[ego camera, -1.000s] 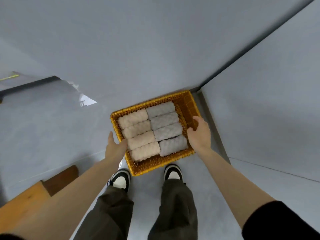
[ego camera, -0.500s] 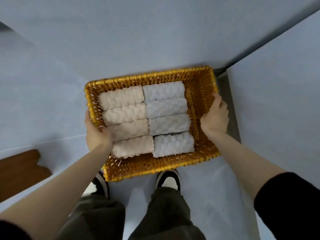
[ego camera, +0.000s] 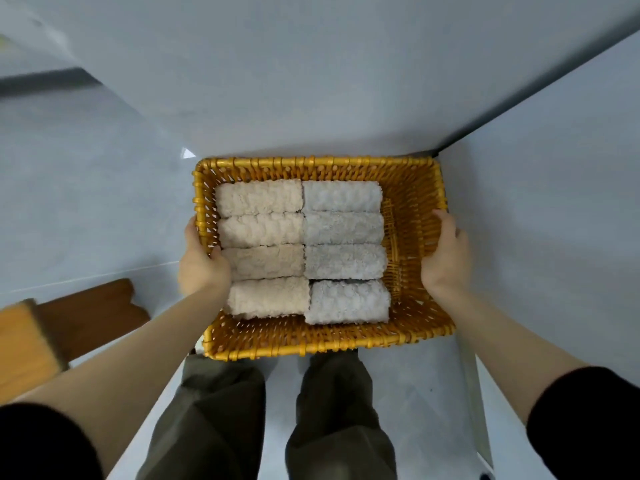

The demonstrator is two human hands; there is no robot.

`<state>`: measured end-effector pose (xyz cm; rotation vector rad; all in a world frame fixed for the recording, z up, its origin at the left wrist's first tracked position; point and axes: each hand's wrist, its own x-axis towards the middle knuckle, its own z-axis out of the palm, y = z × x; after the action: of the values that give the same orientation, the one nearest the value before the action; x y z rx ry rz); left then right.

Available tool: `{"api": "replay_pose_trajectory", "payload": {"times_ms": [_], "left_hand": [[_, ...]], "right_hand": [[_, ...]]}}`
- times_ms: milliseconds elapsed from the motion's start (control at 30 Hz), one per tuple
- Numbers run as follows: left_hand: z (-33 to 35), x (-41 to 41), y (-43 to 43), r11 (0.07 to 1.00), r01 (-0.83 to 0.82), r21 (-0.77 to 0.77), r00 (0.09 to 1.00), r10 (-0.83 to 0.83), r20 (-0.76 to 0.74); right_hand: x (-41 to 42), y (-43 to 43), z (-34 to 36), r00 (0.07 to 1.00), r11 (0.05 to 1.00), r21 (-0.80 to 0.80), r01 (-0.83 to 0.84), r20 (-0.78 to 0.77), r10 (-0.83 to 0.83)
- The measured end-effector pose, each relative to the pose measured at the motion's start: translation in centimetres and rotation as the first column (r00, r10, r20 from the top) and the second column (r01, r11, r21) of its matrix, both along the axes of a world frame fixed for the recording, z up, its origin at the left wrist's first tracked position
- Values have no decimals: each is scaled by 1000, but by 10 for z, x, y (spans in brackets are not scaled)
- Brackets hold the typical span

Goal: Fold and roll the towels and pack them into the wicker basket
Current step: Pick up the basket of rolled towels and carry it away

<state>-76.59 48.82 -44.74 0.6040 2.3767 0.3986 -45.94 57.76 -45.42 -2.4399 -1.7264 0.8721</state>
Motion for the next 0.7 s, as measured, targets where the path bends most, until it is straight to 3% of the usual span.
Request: {"api": "replay_pose_trajectory", "payload": {"times_ms": [400, 700], "left_hand": [[220, -28, -25, 996, 80, 37, 996, -79, -42], [331, -57, -60, 924, 343, 168, 935, -353, 35]], "right_hand": [[-20, -49, 226, 999, 998, 30, 46, 12, -46], [-43, -166, 335, 967, 959, 132, 249, 13, -253]]}}
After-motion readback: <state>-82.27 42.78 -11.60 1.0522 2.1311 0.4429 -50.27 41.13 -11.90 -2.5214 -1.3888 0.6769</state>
